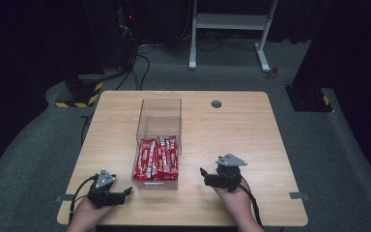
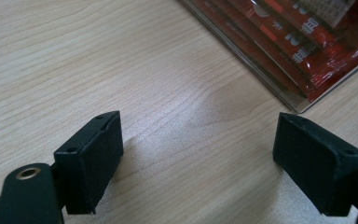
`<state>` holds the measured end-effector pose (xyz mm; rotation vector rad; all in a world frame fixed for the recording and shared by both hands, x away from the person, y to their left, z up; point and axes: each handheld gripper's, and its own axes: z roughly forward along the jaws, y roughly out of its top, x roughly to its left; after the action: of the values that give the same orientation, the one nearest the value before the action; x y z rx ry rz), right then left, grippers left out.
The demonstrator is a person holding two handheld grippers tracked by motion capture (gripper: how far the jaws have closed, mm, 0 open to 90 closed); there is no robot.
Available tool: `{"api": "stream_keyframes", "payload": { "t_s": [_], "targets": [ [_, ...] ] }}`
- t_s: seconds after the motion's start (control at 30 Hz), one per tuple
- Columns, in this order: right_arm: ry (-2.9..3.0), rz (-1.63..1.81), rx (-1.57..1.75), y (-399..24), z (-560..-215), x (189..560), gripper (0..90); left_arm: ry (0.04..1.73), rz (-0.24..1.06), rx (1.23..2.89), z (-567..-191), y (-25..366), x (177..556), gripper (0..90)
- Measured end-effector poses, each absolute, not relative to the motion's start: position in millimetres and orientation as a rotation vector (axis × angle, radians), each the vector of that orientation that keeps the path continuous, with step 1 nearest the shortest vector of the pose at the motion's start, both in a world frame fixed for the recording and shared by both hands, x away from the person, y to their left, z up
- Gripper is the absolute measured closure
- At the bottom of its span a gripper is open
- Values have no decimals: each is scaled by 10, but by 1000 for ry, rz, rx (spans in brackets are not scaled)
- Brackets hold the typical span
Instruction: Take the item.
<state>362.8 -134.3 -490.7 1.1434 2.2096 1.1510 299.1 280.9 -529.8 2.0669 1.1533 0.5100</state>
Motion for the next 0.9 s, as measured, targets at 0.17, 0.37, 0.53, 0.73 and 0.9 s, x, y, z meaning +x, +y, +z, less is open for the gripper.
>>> {"api": "stream_keyframes", "payload": {
  "t_s": [0.17, 0.37, 0.53, 0.73, 0.9],
  "targets": [
    [2205, 1158, 1127, -1311, -4864, 3651, 155, 1154, 509, 2066, -5299, 2808, 2990, 163],
    [2199, 1175, 1115, -1262, -4779, 3671, 155, 1153, 510, 2067, -5298, 2809, 2991, 163],
    [2193, 1197, 1103, -1239, -4715, 3685, 159, 1153, 511, 2068, -5298, 2810, 2991, 163],
    [2181, 1221, 1087, -1209, -4631, 3688, 166, 1152, 512, 2068, -5298, 2810, 2991, 163],
    [2179, 1230, 1074, -1177, -4581, 3685, 169, 1151, 511, 2071, -5296, 2811, 2991, 163]
  ]
}}
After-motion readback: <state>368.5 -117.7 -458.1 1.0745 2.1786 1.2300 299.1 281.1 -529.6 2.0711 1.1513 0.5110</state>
